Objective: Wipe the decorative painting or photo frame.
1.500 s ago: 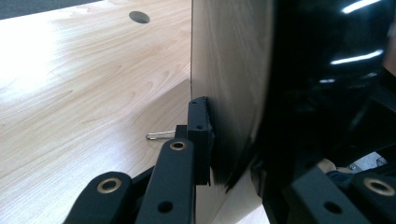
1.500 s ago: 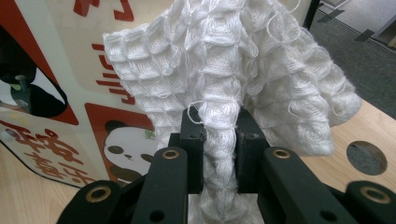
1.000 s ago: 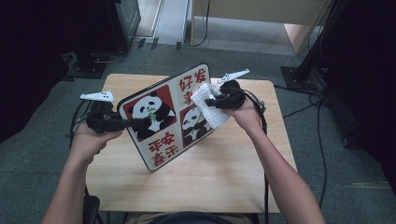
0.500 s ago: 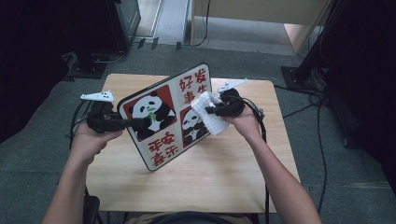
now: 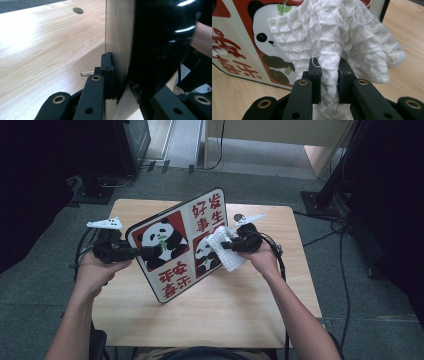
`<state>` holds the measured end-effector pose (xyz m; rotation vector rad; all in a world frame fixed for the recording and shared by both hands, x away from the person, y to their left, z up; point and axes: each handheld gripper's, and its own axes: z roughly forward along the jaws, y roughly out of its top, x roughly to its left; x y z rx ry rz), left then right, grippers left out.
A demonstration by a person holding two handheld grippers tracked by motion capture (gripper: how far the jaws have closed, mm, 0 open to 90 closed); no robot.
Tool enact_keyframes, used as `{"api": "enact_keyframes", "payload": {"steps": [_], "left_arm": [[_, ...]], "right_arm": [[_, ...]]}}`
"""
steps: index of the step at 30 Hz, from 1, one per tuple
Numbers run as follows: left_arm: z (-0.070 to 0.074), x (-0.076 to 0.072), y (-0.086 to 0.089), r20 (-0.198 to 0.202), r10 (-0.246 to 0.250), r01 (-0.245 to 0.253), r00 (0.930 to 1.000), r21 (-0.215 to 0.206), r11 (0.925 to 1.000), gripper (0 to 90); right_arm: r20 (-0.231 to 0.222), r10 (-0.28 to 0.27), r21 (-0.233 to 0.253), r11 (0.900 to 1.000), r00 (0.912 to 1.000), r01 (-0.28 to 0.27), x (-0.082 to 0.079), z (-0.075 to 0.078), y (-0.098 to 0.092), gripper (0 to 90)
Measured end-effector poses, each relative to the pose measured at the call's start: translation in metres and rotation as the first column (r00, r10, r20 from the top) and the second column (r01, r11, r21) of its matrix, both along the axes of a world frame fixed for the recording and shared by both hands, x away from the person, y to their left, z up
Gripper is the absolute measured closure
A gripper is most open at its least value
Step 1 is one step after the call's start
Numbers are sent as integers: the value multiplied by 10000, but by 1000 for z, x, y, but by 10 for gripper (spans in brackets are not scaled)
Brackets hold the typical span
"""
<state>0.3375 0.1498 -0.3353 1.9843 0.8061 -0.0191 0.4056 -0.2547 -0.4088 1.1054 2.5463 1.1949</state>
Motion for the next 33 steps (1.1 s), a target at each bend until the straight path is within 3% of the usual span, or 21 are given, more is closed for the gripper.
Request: {"api": "enact_keyframes", "payload": {"steps": [8,33], "left_arm": [[-1,0,0,101,24,-24,9999,-60,10000,796],[-1,0,1,76,-102,103,9999,-40,9999,797]], "right_arm": [[65,2,-127,9999,10000,-1,-4,-11,-1,776],[-782,-101,-96,9999,9969,94,-11,-51,-5,775]]}}
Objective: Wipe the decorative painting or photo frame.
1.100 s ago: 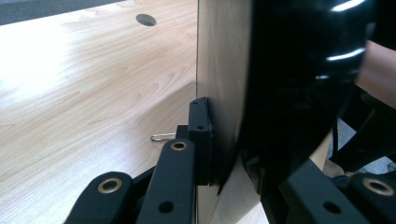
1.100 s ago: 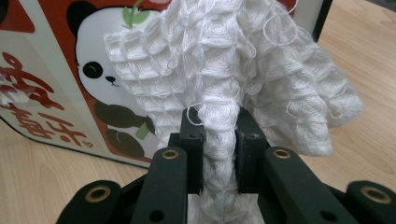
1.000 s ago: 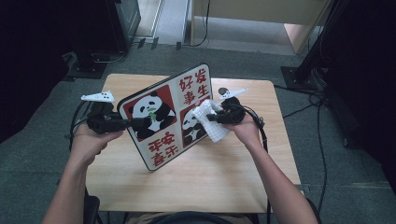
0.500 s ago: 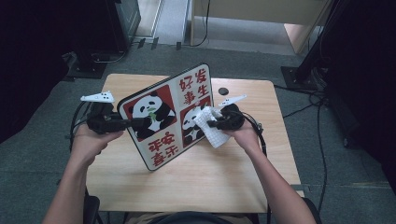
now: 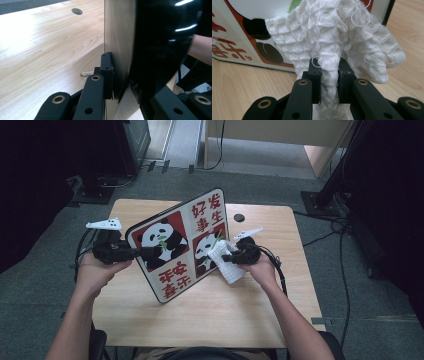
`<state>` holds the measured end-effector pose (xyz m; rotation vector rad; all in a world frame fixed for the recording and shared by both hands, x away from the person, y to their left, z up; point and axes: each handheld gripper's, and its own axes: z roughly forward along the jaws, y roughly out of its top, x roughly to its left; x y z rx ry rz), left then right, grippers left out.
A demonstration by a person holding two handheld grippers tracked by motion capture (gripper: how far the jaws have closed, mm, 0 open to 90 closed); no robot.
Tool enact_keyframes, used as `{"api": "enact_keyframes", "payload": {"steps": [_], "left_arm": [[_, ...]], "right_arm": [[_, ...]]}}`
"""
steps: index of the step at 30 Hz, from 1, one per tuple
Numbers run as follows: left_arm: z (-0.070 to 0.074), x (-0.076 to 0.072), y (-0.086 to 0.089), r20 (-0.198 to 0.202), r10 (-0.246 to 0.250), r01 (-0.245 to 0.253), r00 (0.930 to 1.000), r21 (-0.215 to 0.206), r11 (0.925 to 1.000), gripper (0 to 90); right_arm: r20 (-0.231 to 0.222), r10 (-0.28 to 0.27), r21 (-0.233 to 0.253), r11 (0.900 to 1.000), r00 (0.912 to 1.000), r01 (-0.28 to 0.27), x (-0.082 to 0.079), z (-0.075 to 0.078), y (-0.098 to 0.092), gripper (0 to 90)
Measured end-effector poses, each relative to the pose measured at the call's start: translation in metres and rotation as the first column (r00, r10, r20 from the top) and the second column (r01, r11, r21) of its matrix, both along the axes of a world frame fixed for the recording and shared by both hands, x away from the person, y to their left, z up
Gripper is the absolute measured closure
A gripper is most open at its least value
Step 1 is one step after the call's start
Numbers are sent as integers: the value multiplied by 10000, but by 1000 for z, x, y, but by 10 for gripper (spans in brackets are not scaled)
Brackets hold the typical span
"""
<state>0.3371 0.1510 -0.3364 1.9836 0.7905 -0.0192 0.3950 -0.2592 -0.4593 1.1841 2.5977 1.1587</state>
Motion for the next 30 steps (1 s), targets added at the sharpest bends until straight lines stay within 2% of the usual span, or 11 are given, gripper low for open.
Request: {"api": "enact_keyframes", "payload": {"steps": [17,23,27,30], "left_arm": [[0,2,0,-45,-16,16,10000,-40,10000,795],[0,2,0,-51,-30,29,10000,-30,10000,795],[0,2,0,-50,-10,10,10000,-61,10000,794],[0,2,0,-65,-8,8,10000,-94,10000,792]], "right_arm": [[-456,-127,-41,9999,9989,125,-3,-23,-1,773],[-524,-156,-19,9999,9985,156,-2,-23,-2,774],[-817,-290,-10,9996,9962,290,-1,-17,-3,782],[-870,-340,75,9994,9956,348,-1,-10,-6,786]]}}
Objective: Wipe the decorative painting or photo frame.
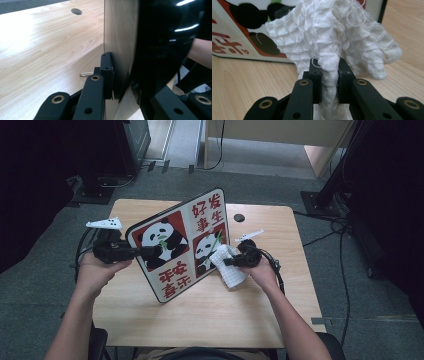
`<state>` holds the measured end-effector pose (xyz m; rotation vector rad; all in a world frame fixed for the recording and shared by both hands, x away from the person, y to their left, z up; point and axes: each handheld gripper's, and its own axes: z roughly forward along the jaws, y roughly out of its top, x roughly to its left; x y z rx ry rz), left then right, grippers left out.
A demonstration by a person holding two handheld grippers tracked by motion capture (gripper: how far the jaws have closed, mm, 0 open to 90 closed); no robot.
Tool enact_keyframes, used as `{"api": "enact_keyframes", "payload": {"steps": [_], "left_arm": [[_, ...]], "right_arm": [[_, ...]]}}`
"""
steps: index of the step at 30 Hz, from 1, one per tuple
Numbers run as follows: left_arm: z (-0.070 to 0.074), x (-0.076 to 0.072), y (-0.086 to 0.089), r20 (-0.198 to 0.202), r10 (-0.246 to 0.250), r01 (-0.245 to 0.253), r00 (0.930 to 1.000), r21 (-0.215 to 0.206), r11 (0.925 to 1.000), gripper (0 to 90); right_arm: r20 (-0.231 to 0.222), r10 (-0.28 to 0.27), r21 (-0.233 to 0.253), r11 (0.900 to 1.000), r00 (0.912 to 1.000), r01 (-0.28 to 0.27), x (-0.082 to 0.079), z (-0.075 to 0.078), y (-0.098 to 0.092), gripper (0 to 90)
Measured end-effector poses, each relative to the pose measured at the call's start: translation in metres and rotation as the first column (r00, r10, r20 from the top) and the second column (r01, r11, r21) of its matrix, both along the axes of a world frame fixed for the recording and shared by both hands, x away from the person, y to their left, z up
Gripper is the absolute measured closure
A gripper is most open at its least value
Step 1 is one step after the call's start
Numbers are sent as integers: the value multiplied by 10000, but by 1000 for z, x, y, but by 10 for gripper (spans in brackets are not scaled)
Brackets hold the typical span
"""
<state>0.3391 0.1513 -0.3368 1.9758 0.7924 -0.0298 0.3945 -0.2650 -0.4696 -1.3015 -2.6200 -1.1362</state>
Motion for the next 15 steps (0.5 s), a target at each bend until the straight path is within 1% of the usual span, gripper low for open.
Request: {"api": "enact_keyframes", "payload": {"steps": [3,8,9,10,13,15], "left_arm": [[0,0,1,-74,-7,7,10000,-19,10000,791],[0,0,0,-31,35,-35,10000,5,10000,793],[0,0,0,-31,35,-35,10000,5,10000,793],[0,0,0,-37,39,-39,10000,2,10000,793],[0,0,0,-34,43,-43,10000,-7,10000,792],[0,0,0,-65,53,-53,10000,-10,10000,792]], "right_arm": [[143,-21,71,10000,9999,20,0,9,-2,787],[521,-8,92,10000,9986,3,-3,26,-2,787],[521,-8,92,10000,9986,3,-3,26,-2,787],[715,20,51,10000,9974,-23,-4,33,-1,787],[910,58,44,10000,9958,-63,-6,44,-1,787],[1024,-72,-19,10000,9947,74,-6,52,0,788]]}}
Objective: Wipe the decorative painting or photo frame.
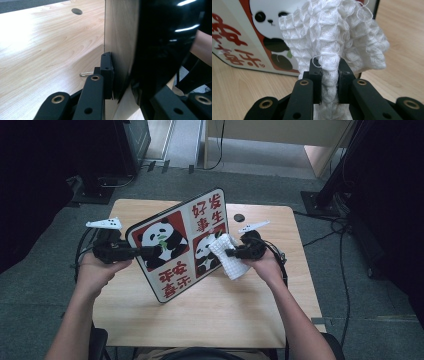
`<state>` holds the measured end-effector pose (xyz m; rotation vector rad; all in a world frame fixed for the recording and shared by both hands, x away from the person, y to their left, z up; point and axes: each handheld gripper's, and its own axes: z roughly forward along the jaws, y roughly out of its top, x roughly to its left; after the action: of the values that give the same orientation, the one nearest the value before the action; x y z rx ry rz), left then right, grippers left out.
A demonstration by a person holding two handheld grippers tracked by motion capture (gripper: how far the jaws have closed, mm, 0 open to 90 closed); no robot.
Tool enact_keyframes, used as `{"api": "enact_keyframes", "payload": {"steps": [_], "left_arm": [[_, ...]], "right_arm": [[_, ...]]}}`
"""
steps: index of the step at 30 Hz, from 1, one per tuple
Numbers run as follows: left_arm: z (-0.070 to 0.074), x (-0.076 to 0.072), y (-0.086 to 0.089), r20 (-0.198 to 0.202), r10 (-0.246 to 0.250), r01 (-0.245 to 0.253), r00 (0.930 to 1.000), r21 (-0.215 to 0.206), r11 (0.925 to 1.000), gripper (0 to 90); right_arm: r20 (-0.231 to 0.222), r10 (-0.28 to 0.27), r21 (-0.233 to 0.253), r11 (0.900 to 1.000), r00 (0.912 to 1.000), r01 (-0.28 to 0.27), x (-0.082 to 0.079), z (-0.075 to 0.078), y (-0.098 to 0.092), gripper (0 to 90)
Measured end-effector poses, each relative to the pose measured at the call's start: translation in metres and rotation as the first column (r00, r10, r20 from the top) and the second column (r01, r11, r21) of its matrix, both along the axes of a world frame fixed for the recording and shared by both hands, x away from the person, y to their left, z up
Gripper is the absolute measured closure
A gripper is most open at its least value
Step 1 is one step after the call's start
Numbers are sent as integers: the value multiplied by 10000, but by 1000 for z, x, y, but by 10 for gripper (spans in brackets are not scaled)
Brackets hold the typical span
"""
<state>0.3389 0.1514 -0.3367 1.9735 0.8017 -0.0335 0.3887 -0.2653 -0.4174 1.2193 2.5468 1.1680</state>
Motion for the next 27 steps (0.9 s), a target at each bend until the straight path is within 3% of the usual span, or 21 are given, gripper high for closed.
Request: {"api": "enact_keyframes", "payload": {"steps": [4,11,14,22,27], "left_arm": [[0,0,0,-11,22,-22,10000,-1,10000,793],[0,0,0,8,20,-20,10000,-4,10000,793],[0,1,0,31,11,-11,10000,-13,10000,793],[0,1,0,8,54,-54,10000,-48,10000,794],[-1,1,0,-73,71,-72,9999,-160,9998,792]], "right_arm": [[65,49,161,9999,10000,-50,2,17,1,789],[308,372,-102,9993,9988,-369,5,44,6,788],[379,494,-81,9988,9981,-491,9,63,8,787],[526,654,-269,9976,9965,-641,13,83,15,787],[544,588,-376,9977,9968,-568,16,105,21,786]]}}
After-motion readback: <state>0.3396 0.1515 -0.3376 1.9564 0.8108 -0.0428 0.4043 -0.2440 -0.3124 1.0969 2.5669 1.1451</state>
